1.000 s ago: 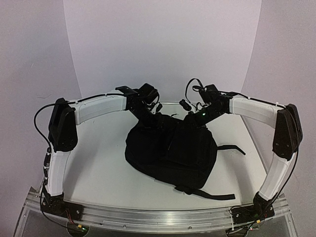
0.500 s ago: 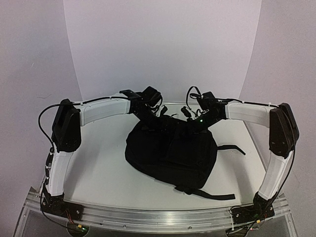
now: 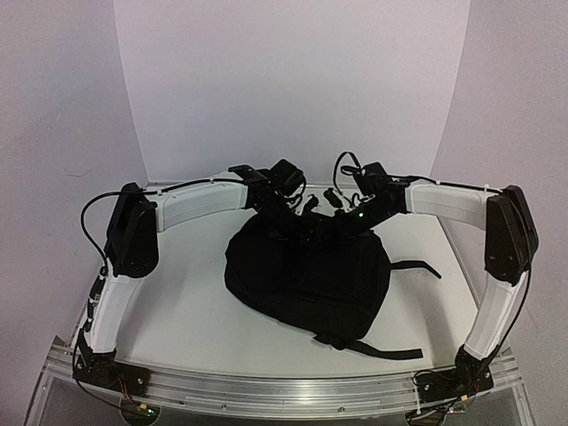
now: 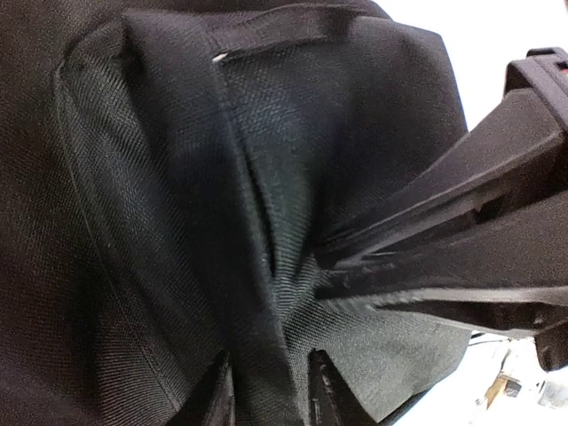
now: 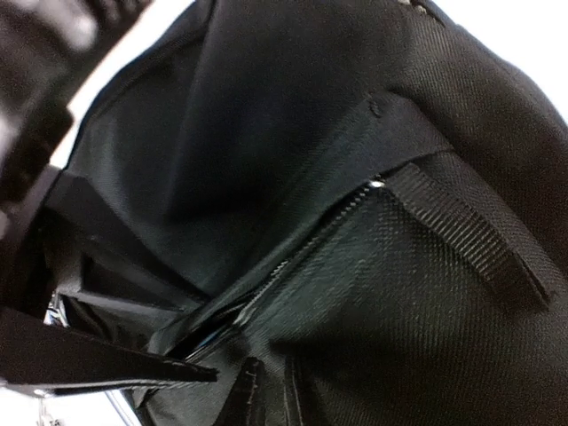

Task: Pack the student bag
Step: Zip the student bag at the center of the board.

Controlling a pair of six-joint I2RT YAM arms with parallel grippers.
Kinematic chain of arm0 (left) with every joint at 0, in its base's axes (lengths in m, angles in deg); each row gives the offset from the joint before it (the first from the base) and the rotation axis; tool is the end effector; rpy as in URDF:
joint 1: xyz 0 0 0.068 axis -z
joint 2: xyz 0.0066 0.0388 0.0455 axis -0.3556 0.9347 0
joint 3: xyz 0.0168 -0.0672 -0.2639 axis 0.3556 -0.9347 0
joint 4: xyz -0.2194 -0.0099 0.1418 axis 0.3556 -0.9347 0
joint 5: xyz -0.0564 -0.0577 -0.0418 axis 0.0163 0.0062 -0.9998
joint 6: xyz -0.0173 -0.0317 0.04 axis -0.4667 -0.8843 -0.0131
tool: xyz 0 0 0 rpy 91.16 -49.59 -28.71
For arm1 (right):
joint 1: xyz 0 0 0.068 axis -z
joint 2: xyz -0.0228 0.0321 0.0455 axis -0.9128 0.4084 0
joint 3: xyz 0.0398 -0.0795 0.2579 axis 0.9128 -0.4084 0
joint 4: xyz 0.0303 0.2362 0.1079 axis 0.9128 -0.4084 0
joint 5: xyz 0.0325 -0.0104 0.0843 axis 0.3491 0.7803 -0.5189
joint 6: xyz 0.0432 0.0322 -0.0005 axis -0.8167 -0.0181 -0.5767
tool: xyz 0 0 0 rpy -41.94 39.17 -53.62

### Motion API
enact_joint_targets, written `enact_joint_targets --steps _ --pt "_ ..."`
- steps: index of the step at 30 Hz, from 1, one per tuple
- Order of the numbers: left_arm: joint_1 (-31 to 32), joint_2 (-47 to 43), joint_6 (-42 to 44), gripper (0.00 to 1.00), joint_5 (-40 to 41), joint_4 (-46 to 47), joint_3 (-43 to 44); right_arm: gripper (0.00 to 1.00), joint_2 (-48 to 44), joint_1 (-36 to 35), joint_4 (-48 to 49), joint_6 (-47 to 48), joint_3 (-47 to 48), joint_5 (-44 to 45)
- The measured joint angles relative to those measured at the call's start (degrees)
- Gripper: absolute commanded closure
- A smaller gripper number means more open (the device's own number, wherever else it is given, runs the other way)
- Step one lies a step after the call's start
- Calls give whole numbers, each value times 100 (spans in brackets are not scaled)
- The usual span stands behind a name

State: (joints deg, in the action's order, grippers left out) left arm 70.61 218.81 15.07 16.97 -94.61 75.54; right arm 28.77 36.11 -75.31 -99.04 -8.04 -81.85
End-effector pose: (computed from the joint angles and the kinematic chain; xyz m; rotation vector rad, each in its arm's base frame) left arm 0.3129 -0.3927 0.2360 0.7467 2.6803 -0.9803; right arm 0.3404 0.2179 0.2335 -0.7135 2.4616 1.0225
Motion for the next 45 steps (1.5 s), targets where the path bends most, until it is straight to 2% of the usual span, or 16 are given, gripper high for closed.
enact_joint_targets --steps 4,5,7,9,14,20,24,29,31,35,37,39,45 --pt "-66 -24 99 45 0 7 17 68 -302 163 -65 75 174 -174" --pt "-88 -38 100 43 8 23 14 59 -418 238 -75 125 264 -206" --pt "-172 -82 167 39 29 39 14 46 -592 384 -104 185 478 -211" --pt "-282 -122 206 36 55 61 17 38 -694 514 -136 337 727 -193" --pt "-654 -141 249 33 127 70 61 35 -538 722 -302 692 1103 -207" --pt "-979 -98 198 33 144 195 247 36 250 732 -646 1178 1159 -329" --pt "-962 -95 170 32 98 284 280 39 609 737 -842 1366 1159 -337" --pt "-910 -95 142 32 50 399 206 54 667 737 -890 1430 1241 -426" --pt "-897 -95 137 32 48 407 174 62 712 737 -893 1439 1325 -477" --pt "-897 -95 140 32 52 404 169 88 818 737 -885 1406 1435 -622" --pt "-897 -95 150 32 58 392 169 96 836 737 -898 1409 1435 -676" --pt "-897 -95 158 31 67 362 169 100 843 737 -913 1415 1435 -723" --pt "-901 -94 209 26 150 342 172 100 845 737 -953 1414 1435 -798"
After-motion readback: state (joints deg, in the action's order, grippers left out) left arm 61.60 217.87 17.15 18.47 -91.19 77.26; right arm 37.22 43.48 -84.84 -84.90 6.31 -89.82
